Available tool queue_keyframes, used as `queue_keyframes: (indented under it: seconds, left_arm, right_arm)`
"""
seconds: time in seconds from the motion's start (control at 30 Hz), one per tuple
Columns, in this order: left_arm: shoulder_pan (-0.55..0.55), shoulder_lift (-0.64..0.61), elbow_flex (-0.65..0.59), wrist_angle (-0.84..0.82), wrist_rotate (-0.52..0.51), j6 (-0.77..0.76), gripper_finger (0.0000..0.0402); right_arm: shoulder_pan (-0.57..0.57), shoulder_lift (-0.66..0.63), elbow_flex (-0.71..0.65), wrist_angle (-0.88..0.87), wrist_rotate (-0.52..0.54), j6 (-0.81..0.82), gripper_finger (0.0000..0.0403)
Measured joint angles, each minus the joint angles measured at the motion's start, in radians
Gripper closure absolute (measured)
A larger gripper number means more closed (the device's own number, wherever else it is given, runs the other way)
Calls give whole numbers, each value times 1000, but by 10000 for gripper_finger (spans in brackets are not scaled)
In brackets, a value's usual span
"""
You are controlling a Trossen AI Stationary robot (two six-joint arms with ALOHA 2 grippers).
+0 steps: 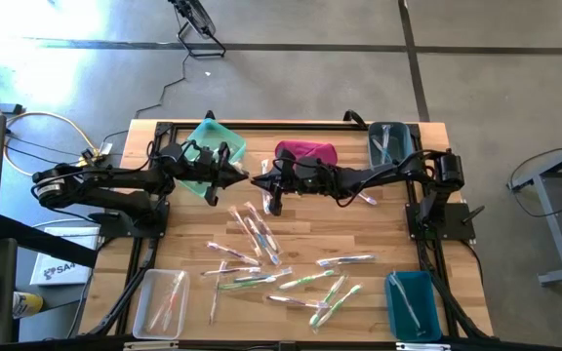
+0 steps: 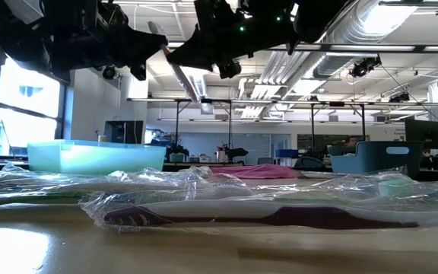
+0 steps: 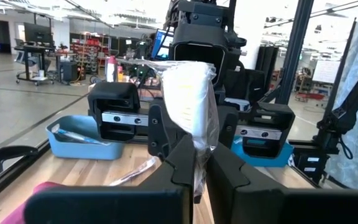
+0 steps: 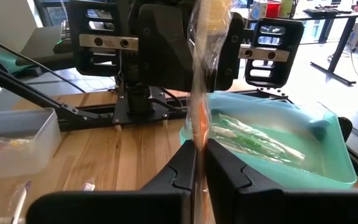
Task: Pick & Place Toothbrushes
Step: Put the orange toothbrush to the transparent bin
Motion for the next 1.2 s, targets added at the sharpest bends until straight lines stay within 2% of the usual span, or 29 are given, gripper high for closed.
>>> queue_keyframes:
  seconds: [0.4, 0.53, 0.77, 0.97, 1.13, 1.2]
  left_arm:
    - [-1, 0, 0, 0, 2, 0, 389]
    - [-1, 0, 0, 2, 1, 0, 389]
    - [-1, 0, 0, 3, -1, -4, 389]
    - [-1, -2, 0, 3, -2, -14, 389]
    - [0, -39, 0, -15, -1, -90, 389]
    - [0, -67, 11, -81, 11, -121, 389]
  right_arm:
    - [3, 0, 1, -23, -23, -1, 338]
    - [7, -5, 1, -74, -24, -2, 293]
    - [7, -48, 1, -137, -23, -3, 190]
    - [7, -147, 1, -339, -23, -3, 141]
    - [7, -225, 1, -551, -23, 16, 137]
    - [7, -233, 1, -616, -23, 36, 141]
